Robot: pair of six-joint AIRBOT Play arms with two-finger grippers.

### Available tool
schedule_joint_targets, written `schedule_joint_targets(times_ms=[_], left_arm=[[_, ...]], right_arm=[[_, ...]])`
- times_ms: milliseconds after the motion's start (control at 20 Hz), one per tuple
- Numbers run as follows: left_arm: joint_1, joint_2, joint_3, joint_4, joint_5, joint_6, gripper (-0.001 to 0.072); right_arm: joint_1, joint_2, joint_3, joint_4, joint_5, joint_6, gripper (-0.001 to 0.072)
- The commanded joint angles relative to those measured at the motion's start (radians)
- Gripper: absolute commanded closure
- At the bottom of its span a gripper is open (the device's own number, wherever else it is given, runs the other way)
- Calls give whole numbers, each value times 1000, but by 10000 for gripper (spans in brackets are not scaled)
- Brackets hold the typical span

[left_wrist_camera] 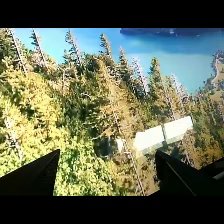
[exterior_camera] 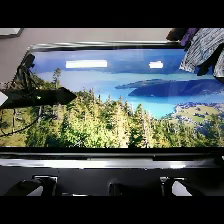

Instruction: Fold the clothes and pants, and hang the long-sleeved shirts on hangers.

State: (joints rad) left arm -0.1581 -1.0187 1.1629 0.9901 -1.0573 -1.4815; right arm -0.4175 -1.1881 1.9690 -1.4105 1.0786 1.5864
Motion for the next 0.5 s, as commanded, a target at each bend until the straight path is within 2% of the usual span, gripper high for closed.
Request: schedule_joint_targets(times_ms=[0,150,300,350,400,450], left_arm=[[1,35,0,106,-19,-4,31],[1,72,-1,251,-85,-3,33],[2,99,-29,385,-95,-4,40],[8,105,-49,407,-95,-3,119],[22,109,-74,410,-95,-3,324],[41,113,-101,409,-95,0,612]], right_arm=[[346,-46,-164,-70,120,-150,171],[517,-13,-404,-63,190,-140,172],[647,56,-653,-66,154,-68,172],[681,75,-720,-67,137,-42,173],[710,87,-779,-67,120,-19,209],[731,89,-816,-66,119,-8,339]])
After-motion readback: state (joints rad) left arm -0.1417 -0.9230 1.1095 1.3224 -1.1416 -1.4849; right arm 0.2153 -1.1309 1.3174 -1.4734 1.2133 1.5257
